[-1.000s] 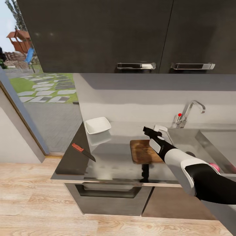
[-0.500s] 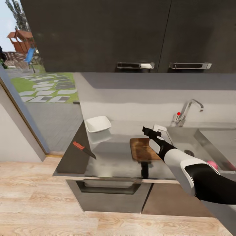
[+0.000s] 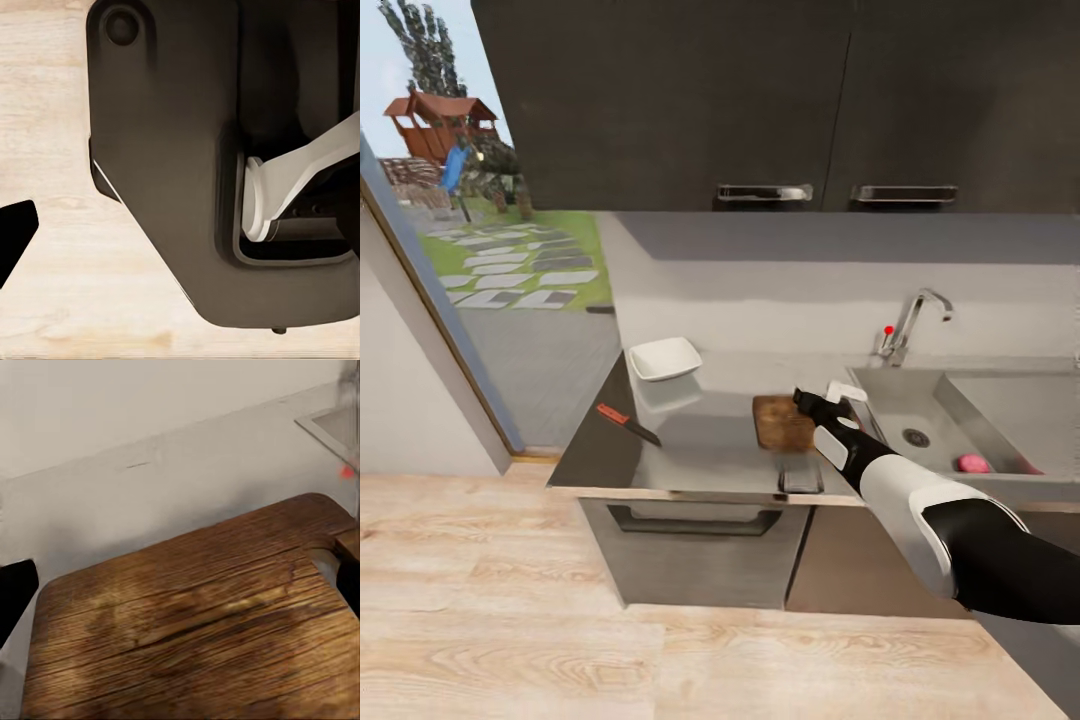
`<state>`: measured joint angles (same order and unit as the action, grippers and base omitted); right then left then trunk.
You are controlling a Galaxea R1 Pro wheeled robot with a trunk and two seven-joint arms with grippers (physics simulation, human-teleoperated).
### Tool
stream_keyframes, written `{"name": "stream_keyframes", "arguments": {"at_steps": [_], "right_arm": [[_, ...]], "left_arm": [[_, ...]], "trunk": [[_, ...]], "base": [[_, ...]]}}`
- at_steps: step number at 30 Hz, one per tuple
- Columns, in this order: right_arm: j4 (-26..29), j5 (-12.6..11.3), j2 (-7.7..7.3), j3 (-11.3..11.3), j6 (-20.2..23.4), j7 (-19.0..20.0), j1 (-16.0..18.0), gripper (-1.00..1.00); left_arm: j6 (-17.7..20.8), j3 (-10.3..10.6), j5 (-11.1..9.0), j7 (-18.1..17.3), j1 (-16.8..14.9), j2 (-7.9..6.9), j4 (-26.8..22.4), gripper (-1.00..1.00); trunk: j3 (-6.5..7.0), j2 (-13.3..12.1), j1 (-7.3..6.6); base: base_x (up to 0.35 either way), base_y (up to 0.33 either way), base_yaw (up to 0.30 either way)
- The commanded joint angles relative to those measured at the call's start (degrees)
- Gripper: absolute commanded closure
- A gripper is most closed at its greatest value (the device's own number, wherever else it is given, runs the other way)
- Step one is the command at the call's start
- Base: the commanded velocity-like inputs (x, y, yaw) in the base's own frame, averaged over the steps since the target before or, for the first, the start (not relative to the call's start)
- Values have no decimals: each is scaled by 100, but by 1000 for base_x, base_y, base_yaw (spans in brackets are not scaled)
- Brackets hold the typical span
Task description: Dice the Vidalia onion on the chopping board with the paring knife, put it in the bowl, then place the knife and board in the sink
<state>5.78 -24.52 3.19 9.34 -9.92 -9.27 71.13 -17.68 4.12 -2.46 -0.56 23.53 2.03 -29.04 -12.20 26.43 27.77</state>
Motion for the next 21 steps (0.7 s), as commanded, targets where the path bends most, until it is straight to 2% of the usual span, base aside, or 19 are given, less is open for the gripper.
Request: {"name": "stream_keyframes", "arguments": {"at_steps": [1, 8, 17, 18, 21], "right_arm": [[-6, -53, 1, 50, -19, -22, 6, -100], [-7, -52, 6, 50, -75, -18, 6, -100], [-8, -8, 191, 50, -952, 20, -127, -100], [-13, 186, 256, 50, -1254, 257, -288, -100], [-15, 426, 280, 50, -1607, 546, -425, -100]], "left_arm": [[-7, 10, -27, -6, 2, -1, -7, -100], [-7, 10, -27, -6, 2, -1, -5, -100], [1, 10, -32, -6, 2, -1, 43, -100], [0, 10, -30, -6, 2, -1, 64, -100], [-4, 7, -30, -6, 2, -1, 65, -100]], "trunk": [[-10, 10, -1], [-10, 10, -1], [-10, 10, -1], [-10, 10, -1], [-10, 10, -1]], "base": [[-332, 0, 0], [-332, 0, 0], [-87, 0, 0], [-4, 0, 0], [-2, 0, 0]]}}
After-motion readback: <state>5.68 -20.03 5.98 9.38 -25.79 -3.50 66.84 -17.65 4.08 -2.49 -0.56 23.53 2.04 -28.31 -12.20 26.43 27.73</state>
